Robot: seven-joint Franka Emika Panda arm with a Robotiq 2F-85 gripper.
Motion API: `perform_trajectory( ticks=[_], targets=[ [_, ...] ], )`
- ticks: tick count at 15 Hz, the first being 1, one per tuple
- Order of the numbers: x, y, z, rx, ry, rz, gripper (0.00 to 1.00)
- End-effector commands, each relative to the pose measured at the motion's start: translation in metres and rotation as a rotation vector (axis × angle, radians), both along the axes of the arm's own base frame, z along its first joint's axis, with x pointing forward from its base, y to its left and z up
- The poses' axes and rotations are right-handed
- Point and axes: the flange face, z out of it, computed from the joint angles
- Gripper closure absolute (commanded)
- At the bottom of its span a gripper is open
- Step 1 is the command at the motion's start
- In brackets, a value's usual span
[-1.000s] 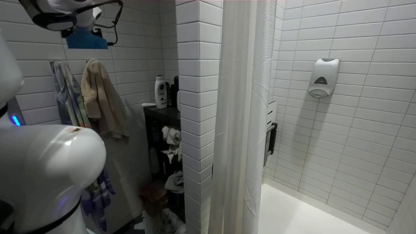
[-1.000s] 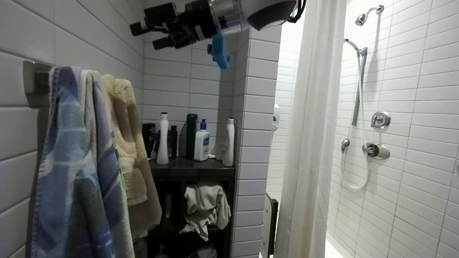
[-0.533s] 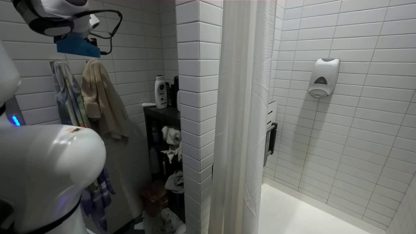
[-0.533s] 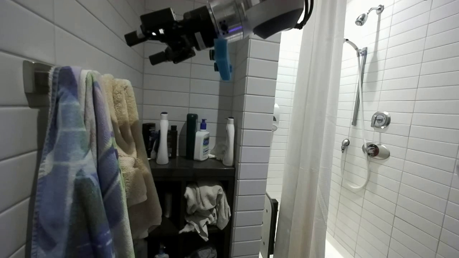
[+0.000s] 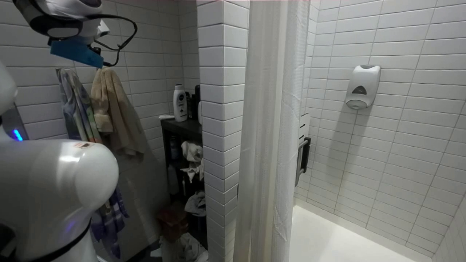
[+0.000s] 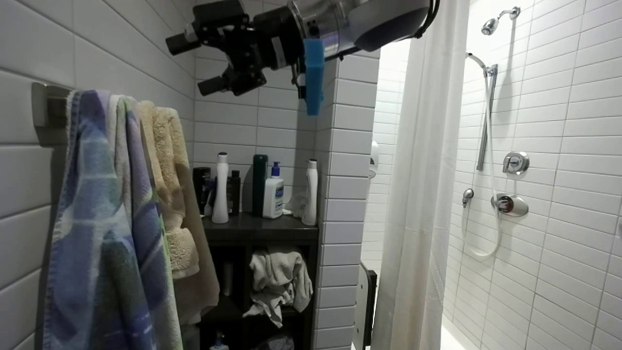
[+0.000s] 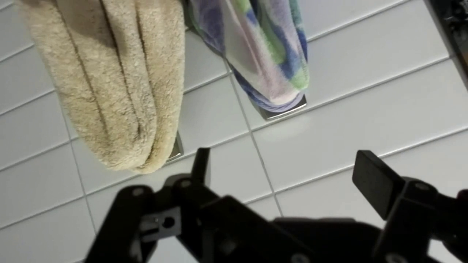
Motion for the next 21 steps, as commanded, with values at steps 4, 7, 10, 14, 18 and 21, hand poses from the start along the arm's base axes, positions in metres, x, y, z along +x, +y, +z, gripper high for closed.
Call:
perform_trajectory(
  ticks=[4, 7, 10, 14, 18, 21],
  targets=[
    [-0.001, -0.003, -0.012, 0.001, 0.144, 0.082, 0.0],
    [0.0, -0.005, -0.028, -0.063, 0.166, 0.128, 0.0],
    [0.001, -0.005, -0.038, -0.114, 0.178, 0.169, 0.0],
    [0.005, 0.01, -0.035, -0.088, 0.14, 0.176, 0.0],
    [0.009, 0.025, -0.034, -0.061, 0.114, 0.194, 0.0],
    [0.012, 0.03, -0.037, -0.062, 0.118, 0.203, 0.0]
  ],
)
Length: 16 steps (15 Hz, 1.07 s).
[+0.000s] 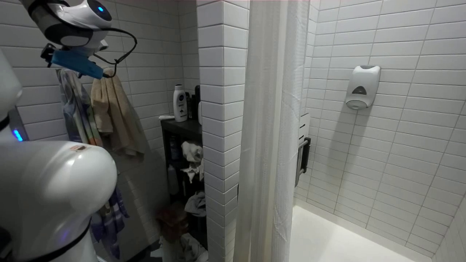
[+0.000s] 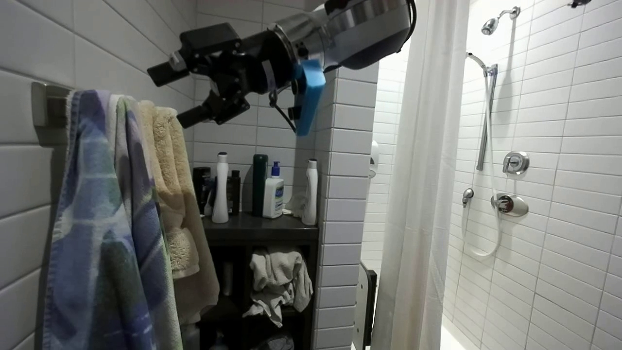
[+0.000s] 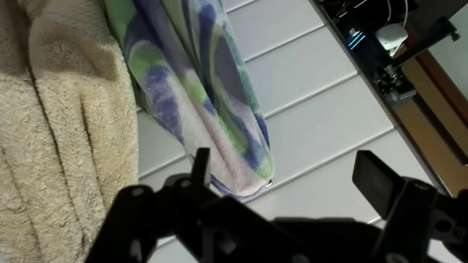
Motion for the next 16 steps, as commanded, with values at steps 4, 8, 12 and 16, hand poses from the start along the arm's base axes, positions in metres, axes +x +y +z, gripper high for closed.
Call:
perform_trajectory(
  ticks=[4, 8, 12, 16],
  targets=[
    [0.014, 0.006, -0.009, 0.006, 0.018, 0.002, 0.0],
    [0.015, 0.0, -0.022, -0.04, 0.043, 0.024, 0.0],
    [0.016, 0.003, -0.035, -0.087, 0.062, 0.073, 0.0],
    [0.023, 0.013, -0.041, -0.098, 0.048, 0.094, 0.03]
  ],
)
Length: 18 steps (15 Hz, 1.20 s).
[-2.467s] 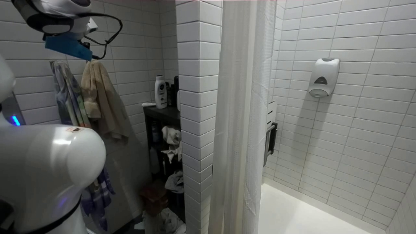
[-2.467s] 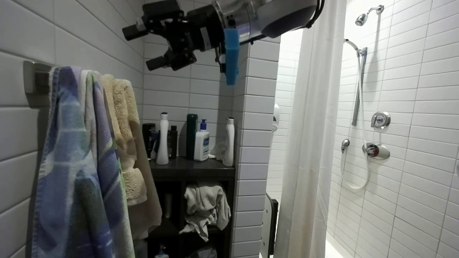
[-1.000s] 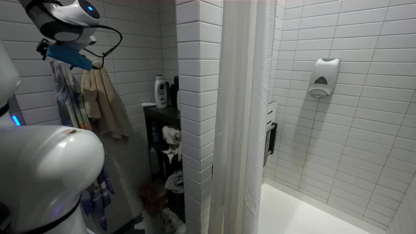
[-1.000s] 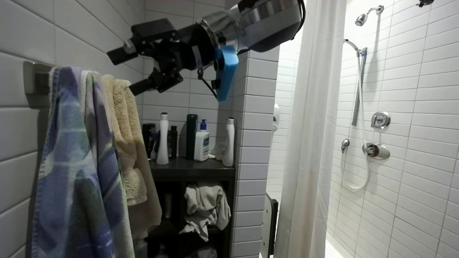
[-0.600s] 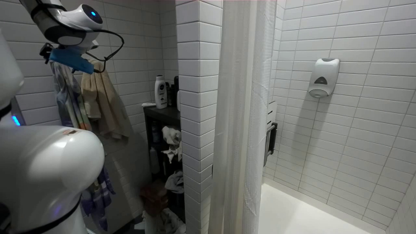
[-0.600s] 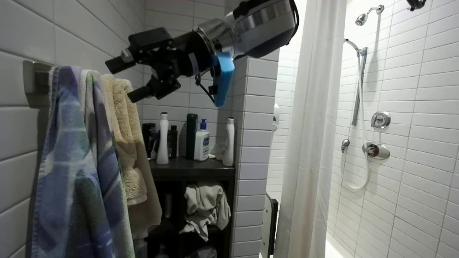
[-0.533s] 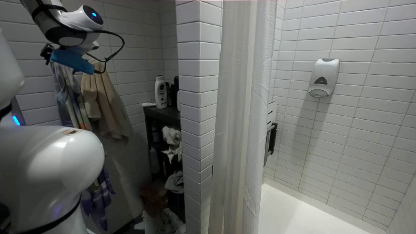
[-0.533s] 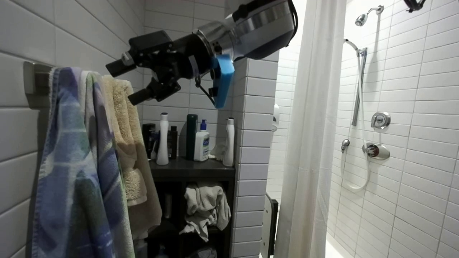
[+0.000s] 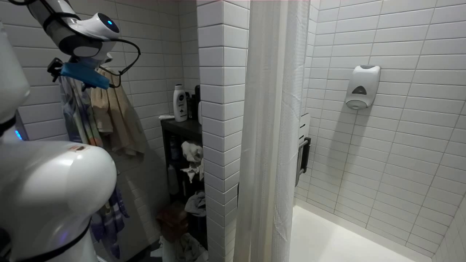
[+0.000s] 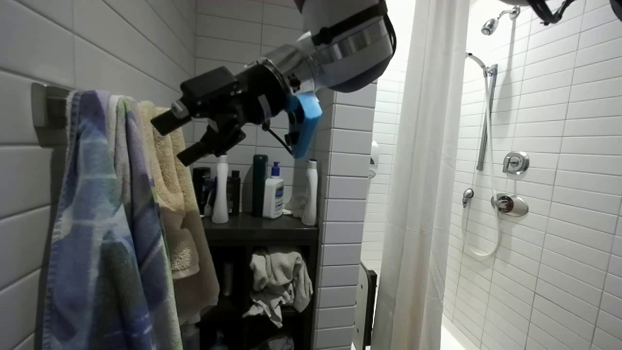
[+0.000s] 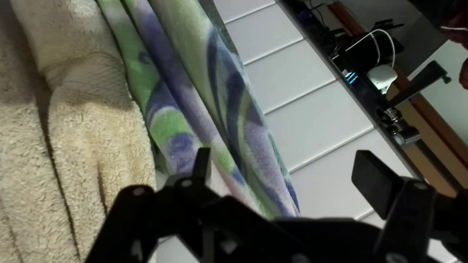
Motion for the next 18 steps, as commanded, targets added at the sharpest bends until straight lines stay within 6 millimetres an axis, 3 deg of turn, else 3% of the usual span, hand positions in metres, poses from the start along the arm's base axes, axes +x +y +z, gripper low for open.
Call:
perform_trajectory(
  ticks=[1, 10, 18],
  targets=[
    [0.01, 0.01, 0.001, -0.004, -0.013, 0.014, 0.03],
    [0.023, 0.027, 0.01, 0.026, -0.114, -0.015, 0.0],
    [0.023, 0.039, 0.004, 0.014, -0.079, 0.002, 0.0]
  ],
)
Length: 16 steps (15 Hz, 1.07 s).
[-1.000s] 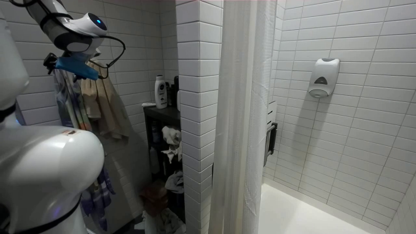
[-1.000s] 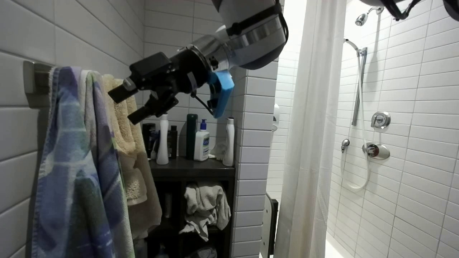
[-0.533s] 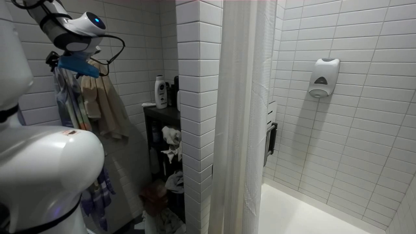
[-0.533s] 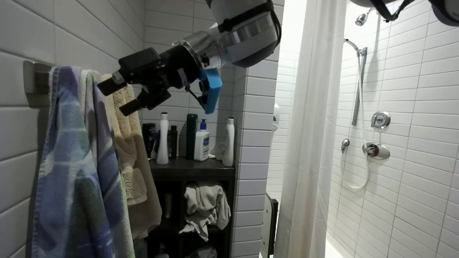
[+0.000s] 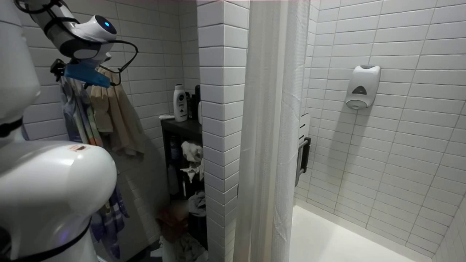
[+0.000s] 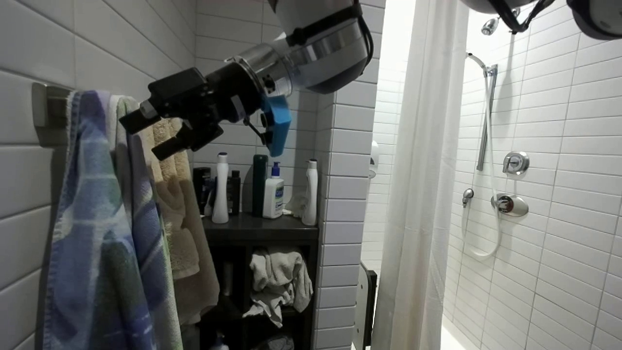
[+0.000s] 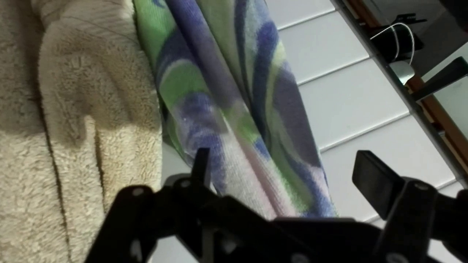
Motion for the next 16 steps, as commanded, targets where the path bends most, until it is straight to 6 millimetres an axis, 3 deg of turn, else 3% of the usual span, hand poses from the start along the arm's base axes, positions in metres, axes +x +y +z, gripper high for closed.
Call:
perform_trajectory(
  ticks=[1, 13, 14, 15, 16],
  targets=[
    [0.003, 0.011, 0.002, -0.006, 0.008, 0.009, 0.0],
    [0.002, 0.033, 0.003, -0.028, 0.016, 0.051, 0.0],
    [0.002, 0.033, 0.003, -0.028, 0.016, 0.051, 0.02],
    [0.003, 0.033, 0.003, -0.025, 0.015, 0.049, 0.26],
    [0.003, 0.032, 0.003, -0.022, 0.012, 0.049, 0.26]
  ],
)
